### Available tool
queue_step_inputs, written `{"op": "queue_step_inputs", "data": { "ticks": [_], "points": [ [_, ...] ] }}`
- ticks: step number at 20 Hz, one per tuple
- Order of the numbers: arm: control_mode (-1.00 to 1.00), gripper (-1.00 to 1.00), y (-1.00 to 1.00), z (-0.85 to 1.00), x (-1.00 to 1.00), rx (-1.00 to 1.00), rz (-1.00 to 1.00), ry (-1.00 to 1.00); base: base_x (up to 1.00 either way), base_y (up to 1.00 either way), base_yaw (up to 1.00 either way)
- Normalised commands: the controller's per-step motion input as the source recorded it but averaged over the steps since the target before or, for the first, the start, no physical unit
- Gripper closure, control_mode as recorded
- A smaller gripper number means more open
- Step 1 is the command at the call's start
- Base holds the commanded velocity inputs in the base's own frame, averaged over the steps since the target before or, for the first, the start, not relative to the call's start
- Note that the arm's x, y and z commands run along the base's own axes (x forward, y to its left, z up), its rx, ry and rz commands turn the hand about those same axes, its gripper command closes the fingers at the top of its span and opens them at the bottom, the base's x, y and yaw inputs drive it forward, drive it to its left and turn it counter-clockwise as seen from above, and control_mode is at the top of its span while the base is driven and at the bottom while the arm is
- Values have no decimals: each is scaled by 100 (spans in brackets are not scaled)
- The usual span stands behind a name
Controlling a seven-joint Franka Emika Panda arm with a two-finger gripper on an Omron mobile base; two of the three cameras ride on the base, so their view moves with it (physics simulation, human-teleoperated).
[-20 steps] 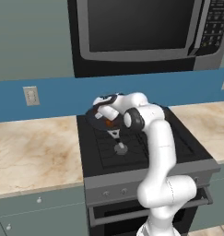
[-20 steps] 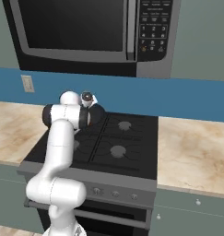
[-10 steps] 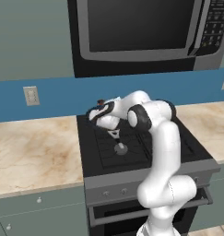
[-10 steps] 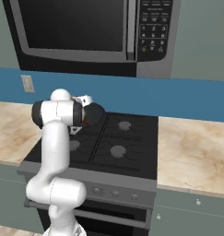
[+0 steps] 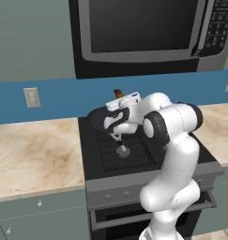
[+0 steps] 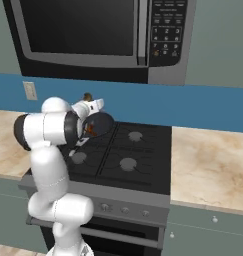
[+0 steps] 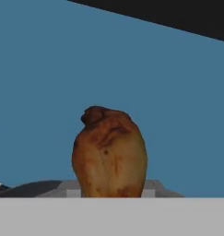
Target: Take the chicken drumsticks from the pan and place one on each plate on the dining counter.
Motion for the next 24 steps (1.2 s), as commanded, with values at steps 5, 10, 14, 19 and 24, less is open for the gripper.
{"op": "queue_step_inputs", "data": {
  "ticks": [5,10,14,19,24],
  "points": [
    [-100,100,-15,67,-81,4,-1,8,0,0,0],
    [-100,100,-15,20,-96,4,0,38,0,0,0],
    [-100,100,-26,15,-100,0,-1,38,0,0,0],
    [-100,100,-19,-1,-100,0,-8,34,0,0,0],
    [-100,100,-16,-20,-100,0,-12,18,0,0,0]
  ]
}}
